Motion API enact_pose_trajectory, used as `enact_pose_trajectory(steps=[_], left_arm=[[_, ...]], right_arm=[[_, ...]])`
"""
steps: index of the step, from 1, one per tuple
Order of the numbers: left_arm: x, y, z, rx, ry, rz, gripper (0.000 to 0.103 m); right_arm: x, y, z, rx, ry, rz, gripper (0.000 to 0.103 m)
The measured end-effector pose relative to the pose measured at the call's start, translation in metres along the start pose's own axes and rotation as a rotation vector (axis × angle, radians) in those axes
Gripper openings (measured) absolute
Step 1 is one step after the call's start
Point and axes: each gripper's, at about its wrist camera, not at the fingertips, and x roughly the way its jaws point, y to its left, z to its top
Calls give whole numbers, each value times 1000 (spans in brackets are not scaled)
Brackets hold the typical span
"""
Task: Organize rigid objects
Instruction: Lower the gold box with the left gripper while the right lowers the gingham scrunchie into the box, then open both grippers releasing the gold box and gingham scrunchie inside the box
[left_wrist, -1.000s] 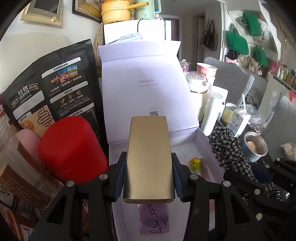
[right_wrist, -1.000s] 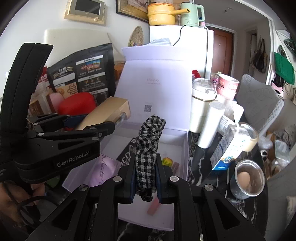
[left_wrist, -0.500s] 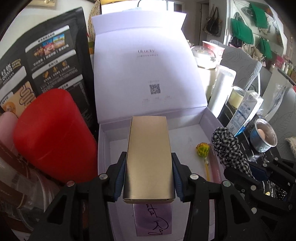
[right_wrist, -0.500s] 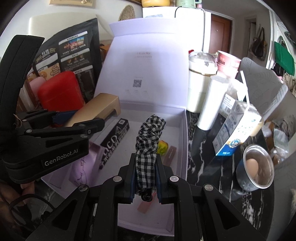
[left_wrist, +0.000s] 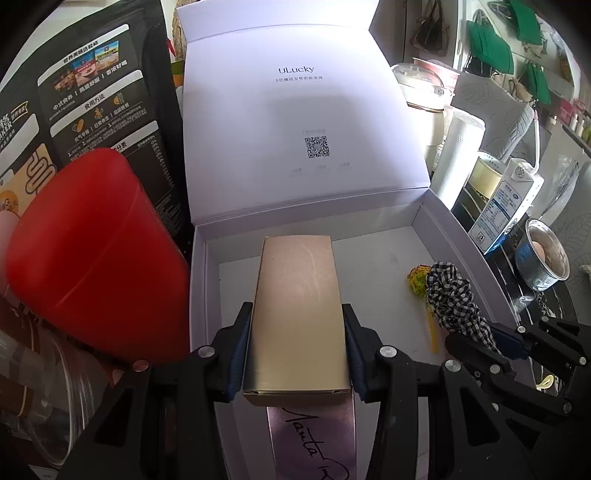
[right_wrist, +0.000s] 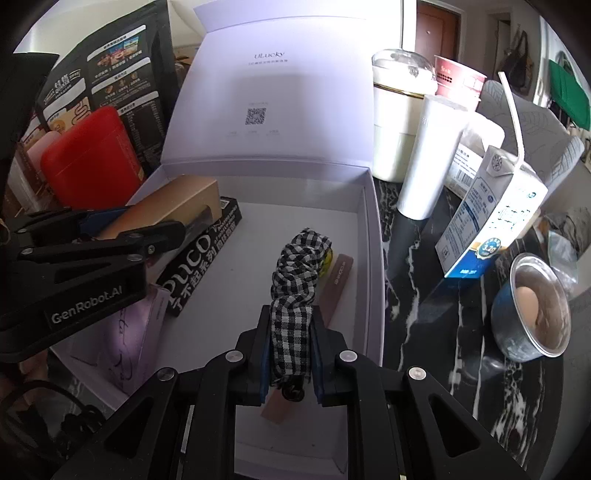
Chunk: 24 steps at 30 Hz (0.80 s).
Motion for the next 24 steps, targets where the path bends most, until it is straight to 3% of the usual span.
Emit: enact_pose_trajectory(steps=[5, 9, 20, 23, 24], left_arm=[[4, 0, 1, 6, 28, 16, 46], [5, -1, 3, 1, 45, 31, 46], [-19, -2, 8, -9, -1, 54, 48], [-27, -1, 8, -13, -13, 41, 66], [-29, 0, 8, -15, -21, 39, 80]], right_arm=[[4, -3, 0, 14, 17, -22, 19], [1, -4, 3, 19, 10, -18, 33], [-20, -9, 6, 27, -32, -18, 33], [-28, -10, 7, 25, -48, -14, 33], [-29, -9, 8, 24, -53, -13, 33]])
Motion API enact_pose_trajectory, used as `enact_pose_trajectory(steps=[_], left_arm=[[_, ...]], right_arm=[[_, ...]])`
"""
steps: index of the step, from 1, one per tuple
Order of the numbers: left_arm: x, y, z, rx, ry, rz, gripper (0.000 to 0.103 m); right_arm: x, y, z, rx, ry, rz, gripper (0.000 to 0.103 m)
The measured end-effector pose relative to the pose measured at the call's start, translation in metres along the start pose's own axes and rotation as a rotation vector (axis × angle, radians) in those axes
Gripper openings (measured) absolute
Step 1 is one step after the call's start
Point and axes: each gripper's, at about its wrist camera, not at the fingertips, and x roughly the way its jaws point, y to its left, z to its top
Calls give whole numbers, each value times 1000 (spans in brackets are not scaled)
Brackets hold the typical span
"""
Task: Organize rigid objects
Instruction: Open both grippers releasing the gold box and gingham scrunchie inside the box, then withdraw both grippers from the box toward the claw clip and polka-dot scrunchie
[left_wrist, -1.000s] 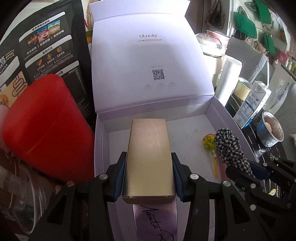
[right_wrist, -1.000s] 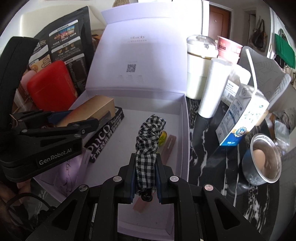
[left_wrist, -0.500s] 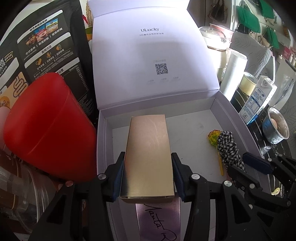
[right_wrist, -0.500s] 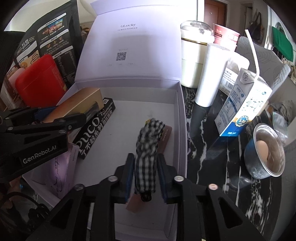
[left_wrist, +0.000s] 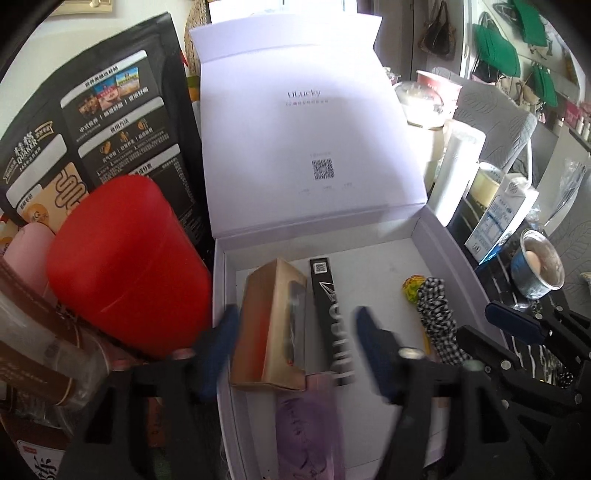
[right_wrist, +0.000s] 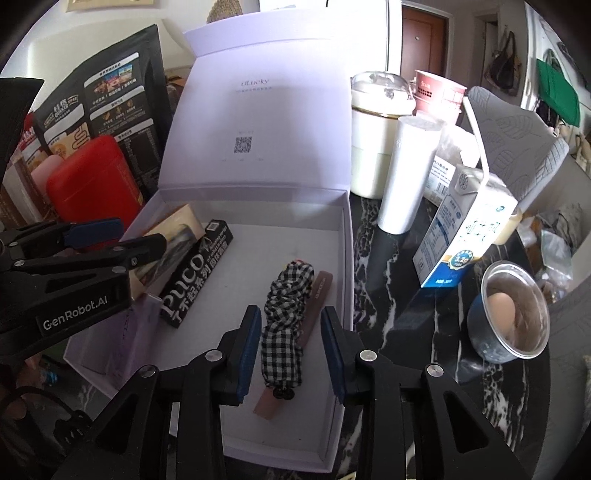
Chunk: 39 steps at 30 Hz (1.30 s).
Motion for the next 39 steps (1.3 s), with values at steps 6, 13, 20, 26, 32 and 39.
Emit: enact_pose_trajectory(steps=[6, 13, 20, 26, 32, 39], left_arm=[[-13, 2, 1, -11, -27, -7, 84], [-29, 3, 1, -11, -52, -28, 84], [-52, -6, -1, 29, -122, -88, 84], [-65, -17, -3, 59, -130, -133, 84], [-87, -38, -14, 123, -164, -183, 84], [-104, -52, -31, 133, -168, -248, 84]], right_arm=[[-15, 1, 3, -5, -31, 0, 33], [-38, 0, 5, -10, -75, -7, 33], [-60, -3, 0, 15, -110, -15, 33], [-85, -11, -13, 29, -125, -57, 33], [-110, -18, -22, 44, -146, -86, 33], [-138, -19, -42, 42, -174, -107, 33]])
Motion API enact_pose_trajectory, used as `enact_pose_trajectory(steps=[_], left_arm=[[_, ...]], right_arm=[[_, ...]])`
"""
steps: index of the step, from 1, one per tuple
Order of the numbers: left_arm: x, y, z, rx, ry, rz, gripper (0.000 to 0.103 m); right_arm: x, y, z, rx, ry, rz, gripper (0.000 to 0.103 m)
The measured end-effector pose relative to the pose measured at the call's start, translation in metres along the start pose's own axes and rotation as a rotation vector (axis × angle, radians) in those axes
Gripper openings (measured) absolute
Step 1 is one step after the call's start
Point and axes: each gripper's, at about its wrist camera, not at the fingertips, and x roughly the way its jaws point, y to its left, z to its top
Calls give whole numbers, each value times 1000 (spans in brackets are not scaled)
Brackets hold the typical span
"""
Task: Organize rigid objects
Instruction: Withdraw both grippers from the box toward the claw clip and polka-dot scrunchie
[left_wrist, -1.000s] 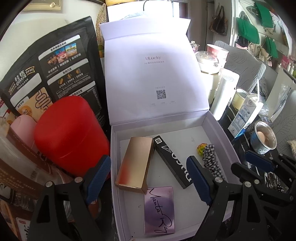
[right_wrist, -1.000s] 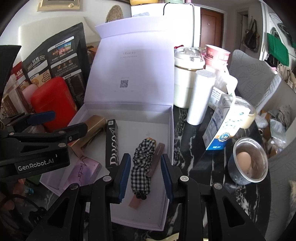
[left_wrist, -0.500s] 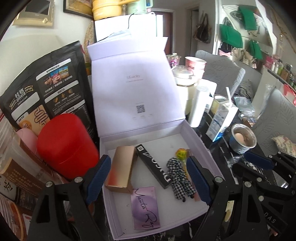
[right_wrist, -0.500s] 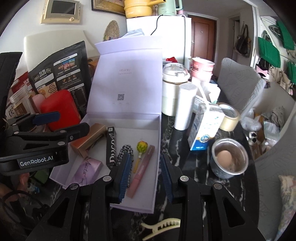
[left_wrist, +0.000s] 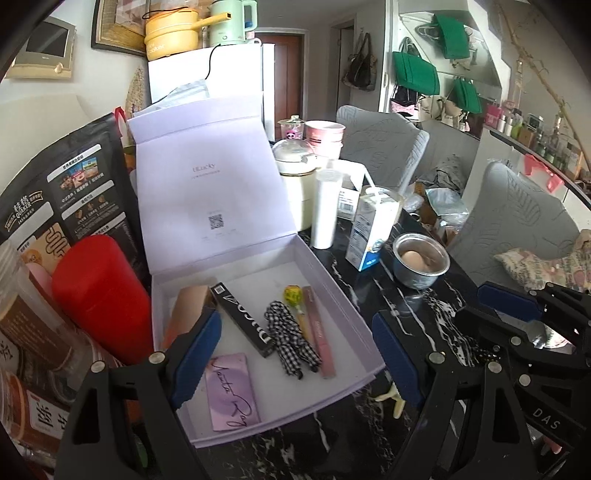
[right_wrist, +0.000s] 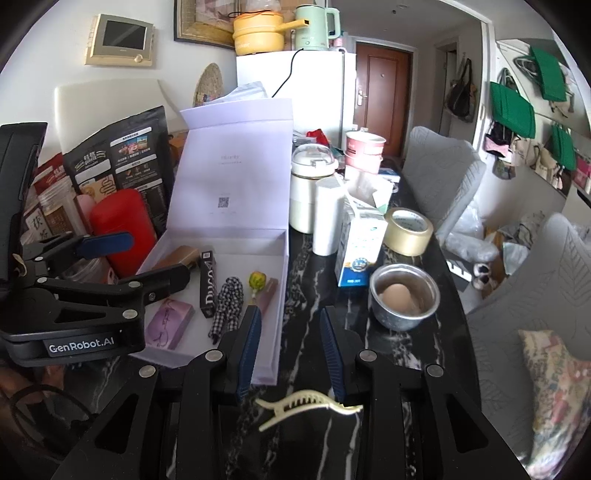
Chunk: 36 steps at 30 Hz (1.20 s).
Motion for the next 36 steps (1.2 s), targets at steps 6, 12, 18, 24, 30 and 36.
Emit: enact_pose_trajectory(steps=[6, 12, 18, 24, 30, 36], left_arm=[[-8, -17, -13, 3, 1, -51, 84], [-8, -32, -29, 2, 14, -100, 84], [6, -48, -44, 15, 54, -147, 84], [14, -60, -60, 22, 60, -184, 84], [18, -77, -71, 68, 53, -204, 84], [33, -92, -80, 111, 75, -215, 84]], right_arm=[[-24, -11, -20, 24, -19, -10, 33], [-40, -20, -39, 37, -24, -14, 36], [-47, -30, -55, 60, -23, -17, 38], [-46, -44, -75, 93, -7, -24, 41], [-42, -56, -93, 127, 13, -28, 45], [-37, -71, -111, 173, 27, -38, 50]])
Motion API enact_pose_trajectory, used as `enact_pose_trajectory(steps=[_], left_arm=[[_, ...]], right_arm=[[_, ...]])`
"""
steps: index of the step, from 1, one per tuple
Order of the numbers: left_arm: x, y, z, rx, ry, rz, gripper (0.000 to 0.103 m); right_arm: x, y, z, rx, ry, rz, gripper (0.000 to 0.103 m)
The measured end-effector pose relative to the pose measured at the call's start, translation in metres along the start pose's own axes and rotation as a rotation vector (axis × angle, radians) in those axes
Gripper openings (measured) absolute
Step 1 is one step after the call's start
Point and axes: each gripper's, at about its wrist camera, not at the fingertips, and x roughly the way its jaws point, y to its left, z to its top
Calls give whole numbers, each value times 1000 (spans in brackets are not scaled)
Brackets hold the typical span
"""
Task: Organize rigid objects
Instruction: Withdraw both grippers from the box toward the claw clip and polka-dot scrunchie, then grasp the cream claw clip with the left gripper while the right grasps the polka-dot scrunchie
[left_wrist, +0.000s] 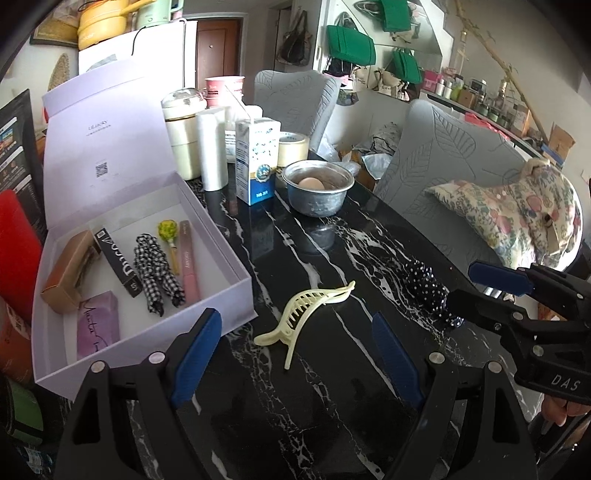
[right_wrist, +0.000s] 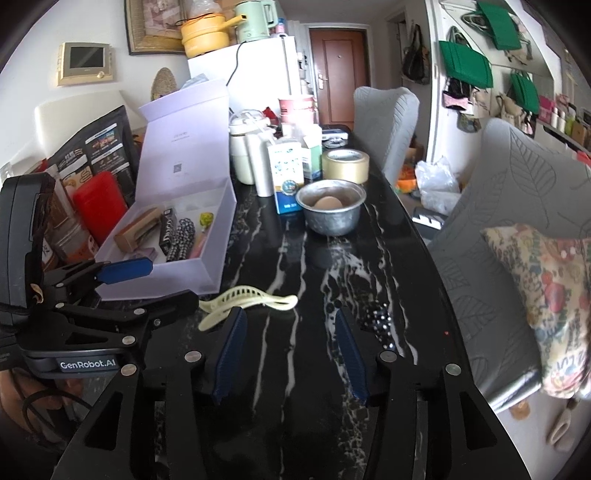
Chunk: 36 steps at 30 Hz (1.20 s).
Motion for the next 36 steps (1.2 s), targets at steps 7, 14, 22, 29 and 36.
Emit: enact_pose_trajectory(steps=[7, 14, 22, 29, 36], left_arm=[[23, -7, -2, 40, 26, 7, 84], [47, -12, -3, 49, 63, 33, 84], [70, -18, -8, 76, 90, 60, 84], [81, -8, -11, 48, 121, 38, 84], [83, -14, -11, 87, 121, 40, 79]], right_arm=[[14, -23, -12, 58, 30, -32, 50], [30, -48, -20, 108, 68, -84, 52], [51, -62, -25, 123, 124, -110, 52], [59, -66, -27, 127, 146, -94, 52], [67, -69, -28, 128, 162, -83, 52]])
